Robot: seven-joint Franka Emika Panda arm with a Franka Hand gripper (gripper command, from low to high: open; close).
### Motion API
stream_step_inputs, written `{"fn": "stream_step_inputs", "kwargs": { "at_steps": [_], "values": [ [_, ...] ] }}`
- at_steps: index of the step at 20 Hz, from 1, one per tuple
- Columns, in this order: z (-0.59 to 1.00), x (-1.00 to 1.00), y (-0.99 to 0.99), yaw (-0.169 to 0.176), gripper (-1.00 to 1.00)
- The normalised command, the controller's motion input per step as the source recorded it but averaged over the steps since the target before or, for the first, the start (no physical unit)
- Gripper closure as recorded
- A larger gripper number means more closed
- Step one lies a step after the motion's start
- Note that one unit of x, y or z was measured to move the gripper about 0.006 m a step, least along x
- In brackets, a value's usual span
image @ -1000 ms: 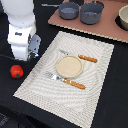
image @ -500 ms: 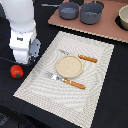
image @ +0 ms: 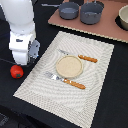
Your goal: Place the pan onto the stove and place the fish and sausage into the pan.
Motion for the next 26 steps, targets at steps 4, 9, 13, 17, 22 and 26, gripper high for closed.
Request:
{"fn": "stream_step_inputs", "kwargs": {
  "at_steps": [4, 9, 13, 17, 22, 26],
  "values": [
    [-0.10, -0.14, 0.00, 0.006, 1.00],
    [0.92, -0.09, 0.33, -0.050, 1.00],
    [1.00, -0.17, 0.65, -0.050, 1.00],
    [1.00, -0.06, 0.73, -0.052, 1.00],
    [0.90, 0.01, 0.85, -0.047, 1.00],
    [0.50, 0.08, 0.96, -0.042, 1.00]
  ]
}}
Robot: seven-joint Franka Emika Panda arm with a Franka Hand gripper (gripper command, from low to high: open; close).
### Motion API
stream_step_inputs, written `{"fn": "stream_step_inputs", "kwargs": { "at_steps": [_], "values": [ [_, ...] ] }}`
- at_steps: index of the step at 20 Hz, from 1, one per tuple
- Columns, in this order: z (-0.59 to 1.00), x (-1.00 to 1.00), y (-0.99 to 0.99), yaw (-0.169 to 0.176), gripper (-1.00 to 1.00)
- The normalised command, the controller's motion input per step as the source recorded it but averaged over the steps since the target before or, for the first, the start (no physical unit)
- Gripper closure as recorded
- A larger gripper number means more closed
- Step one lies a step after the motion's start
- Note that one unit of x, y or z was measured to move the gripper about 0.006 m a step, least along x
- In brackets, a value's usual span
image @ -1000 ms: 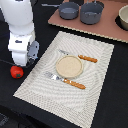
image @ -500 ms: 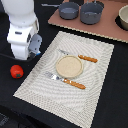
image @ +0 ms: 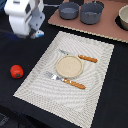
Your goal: Place the pan onto the stove and place the fish and sausage into the pan.
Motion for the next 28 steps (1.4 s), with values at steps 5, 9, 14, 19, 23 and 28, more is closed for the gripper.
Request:
{"fn": "stream_step_inputs", "kwargs": {
  "at_steps": [5, 9, 14, 19, 23, 28],
  "values": [
    [0.19, 0.12, 1.00, -0.031, 1.00],
    [0.18, 0.16, 1.00, -0.029, 1.00],
    [0.18, 0.19, 1.00, -0.024, 1.00],
    [0.25, 0.38, 0.86, -0.030, 1.00],
    [0.17, 0.54, 0.68, -0.042, 1.00],
    [0.03, 0.65, 0.54, -0.044, 1.00]
  ]
}}
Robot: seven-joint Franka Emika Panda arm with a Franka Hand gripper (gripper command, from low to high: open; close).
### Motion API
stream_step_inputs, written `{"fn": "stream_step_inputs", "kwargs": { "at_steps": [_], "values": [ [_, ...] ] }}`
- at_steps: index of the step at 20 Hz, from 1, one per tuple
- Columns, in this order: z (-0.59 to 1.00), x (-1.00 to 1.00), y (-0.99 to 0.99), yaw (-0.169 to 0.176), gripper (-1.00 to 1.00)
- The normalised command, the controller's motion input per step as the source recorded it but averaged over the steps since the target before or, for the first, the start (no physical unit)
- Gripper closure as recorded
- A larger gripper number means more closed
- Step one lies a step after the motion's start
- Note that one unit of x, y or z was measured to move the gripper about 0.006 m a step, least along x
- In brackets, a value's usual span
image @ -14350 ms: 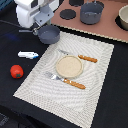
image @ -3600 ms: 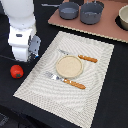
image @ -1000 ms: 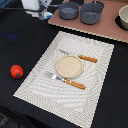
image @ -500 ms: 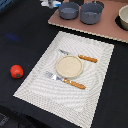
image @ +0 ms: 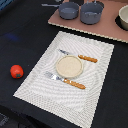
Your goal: Place the pan onto the stove and place the fish and sausage into the pan.
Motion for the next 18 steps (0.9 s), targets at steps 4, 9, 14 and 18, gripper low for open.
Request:
{"fn": "stream_step_inputs", "kwargs": {
  "at_steps": [4, 9, 14, 18],
  "values": [
    [-0.03, 0.65, 0.53, -0.037, 1.00],
    [-0.13, 0.49, 0.60, -0.027, 1.00],
    [-0.23, 0.23, 0.54, -0.006, 1.00],
    [-0.29, 0.02, 0.31, 0.000, 1.00]
  ]
}}
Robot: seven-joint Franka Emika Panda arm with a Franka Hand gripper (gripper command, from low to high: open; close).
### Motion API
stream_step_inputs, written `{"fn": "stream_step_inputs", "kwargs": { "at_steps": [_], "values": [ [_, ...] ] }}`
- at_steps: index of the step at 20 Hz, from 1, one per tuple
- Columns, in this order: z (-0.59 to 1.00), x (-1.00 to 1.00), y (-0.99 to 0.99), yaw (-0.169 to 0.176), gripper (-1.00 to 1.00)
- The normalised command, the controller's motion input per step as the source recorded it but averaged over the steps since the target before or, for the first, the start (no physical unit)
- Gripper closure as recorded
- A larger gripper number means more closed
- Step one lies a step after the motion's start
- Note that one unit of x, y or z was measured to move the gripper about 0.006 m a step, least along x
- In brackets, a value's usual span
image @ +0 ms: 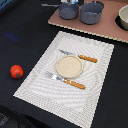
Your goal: Place the pan onto the stove and place the fish and sausage into the pan.
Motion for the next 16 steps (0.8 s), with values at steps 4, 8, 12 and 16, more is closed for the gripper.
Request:
{"fn": "stream_step_inputs", "kwargs": {
  "at_steps": [4, 8, 12, 16],
  "values": [
    [-0.15, 0.00, 0.18, 0.000, -1.00],
    [0.26, 0.00, 0.18, 0.000, -1.00],
    [0.79, 0.00, 0.16, -0.002, -1.00],
    [0.54, 0.00, -0.44, -0.086, -1.00]
  ]
}}
